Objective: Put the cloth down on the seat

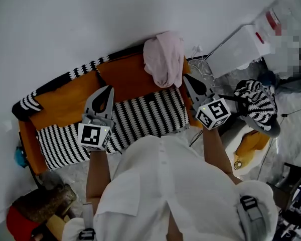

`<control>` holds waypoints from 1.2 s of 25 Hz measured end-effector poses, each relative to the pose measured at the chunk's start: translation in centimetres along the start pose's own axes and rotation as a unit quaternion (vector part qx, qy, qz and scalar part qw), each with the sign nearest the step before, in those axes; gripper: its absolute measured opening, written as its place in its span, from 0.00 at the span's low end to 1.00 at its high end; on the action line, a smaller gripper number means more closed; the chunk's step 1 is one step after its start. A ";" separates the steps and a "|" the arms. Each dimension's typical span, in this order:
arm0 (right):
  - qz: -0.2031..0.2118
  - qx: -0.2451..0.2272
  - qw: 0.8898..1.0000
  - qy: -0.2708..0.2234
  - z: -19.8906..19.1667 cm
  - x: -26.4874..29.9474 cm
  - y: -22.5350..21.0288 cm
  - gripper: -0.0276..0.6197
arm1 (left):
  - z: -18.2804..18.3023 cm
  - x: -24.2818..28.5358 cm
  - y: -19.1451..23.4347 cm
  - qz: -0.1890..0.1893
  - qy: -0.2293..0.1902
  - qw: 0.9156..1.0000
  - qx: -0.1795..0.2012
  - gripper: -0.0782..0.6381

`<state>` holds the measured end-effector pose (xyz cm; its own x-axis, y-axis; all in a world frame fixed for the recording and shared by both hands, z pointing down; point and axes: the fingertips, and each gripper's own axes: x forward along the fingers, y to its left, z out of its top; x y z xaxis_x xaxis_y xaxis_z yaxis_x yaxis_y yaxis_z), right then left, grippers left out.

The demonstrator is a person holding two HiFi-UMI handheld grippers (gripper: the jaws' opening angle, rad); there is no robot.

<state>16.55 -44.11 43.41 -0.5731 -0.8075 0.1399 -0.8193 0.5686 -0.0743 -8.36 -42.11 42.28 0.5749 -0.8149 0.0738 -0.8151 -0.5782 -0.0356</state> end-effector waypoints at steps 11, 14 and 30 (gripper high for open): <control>-0.012 -0.017 0.999 -0.029 0.7 -1.3 10.1 0.06 | -0.1 -9.3 1.7 -0.022 -0.008 1.000 0.018 0.13; -0.016 -0.018 0.999 -0.034 0.7 -1.8 11.9 0.06 | 0.0 -11.5 2.9 -0.014 -0.010 1.000 0.022 0.13; -0.009 -0.052 0.998 -0.036 1.9 -1.3 15.1 0.06 | 0.3 -14.9 5.4 0.004 -0.027 0.999 0.020 0.13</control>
<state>4.87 -34.74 40.21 -0.5609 -0.8250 0.0689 -0.8253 0.5637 0.0320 -21.28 -33.07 40.65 0.5724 -0.8197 0.0199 -0.8166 -0.5721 -0.0767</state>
